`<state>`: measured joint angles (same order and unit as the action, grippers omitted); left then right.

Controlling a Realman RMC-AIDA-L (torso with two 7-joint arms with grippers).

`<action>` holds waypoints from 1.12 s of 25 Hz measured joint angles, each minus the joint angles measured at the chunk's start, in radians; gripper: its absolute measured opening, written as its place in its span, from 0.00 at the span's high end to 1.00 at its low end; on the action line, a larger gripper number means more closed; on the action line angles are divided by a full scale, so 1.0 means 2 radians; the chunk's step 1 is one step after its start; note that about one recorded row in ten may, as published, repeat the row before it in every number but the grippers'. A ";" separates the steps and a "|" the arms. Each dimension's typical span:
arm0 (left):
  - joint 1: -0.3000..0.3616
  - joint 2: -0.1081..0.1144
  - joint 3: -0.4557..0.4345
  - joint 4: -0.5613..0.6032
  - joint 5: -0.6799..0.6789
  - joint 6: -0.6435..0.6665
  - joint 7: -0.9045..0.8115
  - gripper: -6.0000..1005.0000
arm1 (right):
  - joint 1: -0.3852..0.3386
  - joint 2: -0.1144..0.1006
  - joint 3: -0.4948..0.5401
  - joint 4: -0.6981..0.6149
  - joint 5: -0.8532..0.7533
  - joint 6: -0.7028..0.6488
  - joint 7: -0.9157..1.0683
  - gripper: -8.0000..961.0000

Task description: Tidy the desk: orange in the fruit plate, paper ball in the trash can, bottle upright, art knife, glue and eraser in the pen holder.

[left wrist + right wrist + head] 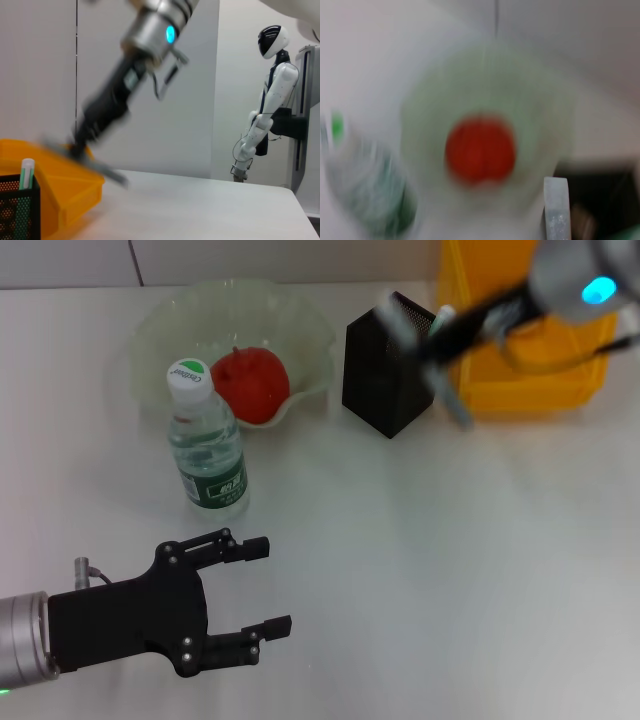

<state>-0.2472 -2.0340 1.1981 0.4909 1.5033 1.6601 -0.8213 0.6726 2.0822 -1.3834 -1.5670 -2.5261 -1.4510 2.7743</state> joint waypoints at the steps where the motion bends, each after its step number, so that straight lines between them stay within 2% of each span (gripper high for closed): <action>1: 0.000 0.000 0.000 0.000 0.000 0.000 0.000 0.22 | -0.019 0.000 0.006 -0.022 0.015 0.026 -0.022 0.85; 3: -0.001 0.000 0.000 0.000 0.000 0.001 0.000 0.22 | -0.066 0.000 0.010 -0.049 0.075 0.110 -0.093 0.85; 4: -0.001 -0.001 0.000 0.000 0.000 0.000 0.000 0.22 | -0.102 0.000 0.006 -0.038 0.158 0.205 -0.189 0.85; 5: -0.001 -0.001 0.000 0.000 0.000 0.000 0.000 0.22 | -0.102 0.000 0.006 -0.038 0.158 0.205 -0.189 0.85; 8: -0.006 -0.001 0.003 -0.001 0.000 -0.002 -0.001 0.22 | -0.124 0.000 0.002 0.040 0.322 0.298 -0.359 0.85; 9: -0.007 -0.001 0.003 -0.001 0.000 -0.002 -0.001 0.22 | -0.122 0.000 0.005 0.097 0.405 0.311 -0.439 0.85; 10: -0.008 -0.001 0.002 -0.001 0.000 -0.002 -0.002 0.22 | -0.122 0.000 0.005 0.097 0.405 0.311 -0.439 0.85; 13: -0.008 -0.001 0.002 0.000 0.000 -0.002 -0.002 0.22 | -0.109 0.000 0.008 0.186 0.485 0.311 -0.533 0.85; 14: -0.009 -0.001 0.003 0.000 0.000 -0.002 -0.002 0.22 | -0.094 0.000 0.008 0.249 0.529 0.310 -0.588 0.85; 15: -0.009 -0.001 0.003 0.000 0.000 -0.002 -0.002 0.22 | -0.094 0.000 0.008 0.249 0.529 0.310 -0.588 0.85; 20: -0.011 -0.002 0.004 0.000 0.000 0.000 -0.003 0.22 | -0.047 0.000 0.010 0.397 0.617 0.307 -0.694 0.85; 24: -0.011 -0.002 0.004 0.000 0.000 0.000 -0.003 0.22 | -0.043 0.001 0.011 0.431 0.630 0.305 -0.713 0.86; 28: -0.011 -0.002 0.003 -0.001 0.000 0.001 -0.003 0.22 | -0.050 0.002 0.011 0.440 0.634 0.304 -0.725 0.80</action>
<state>-0.2682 -2.0370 1.2048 0.4887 1.5033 1.6612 -0.8282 0.5736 2.0864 -1.3616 -0.6868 -1.2579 -0.8438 1.3236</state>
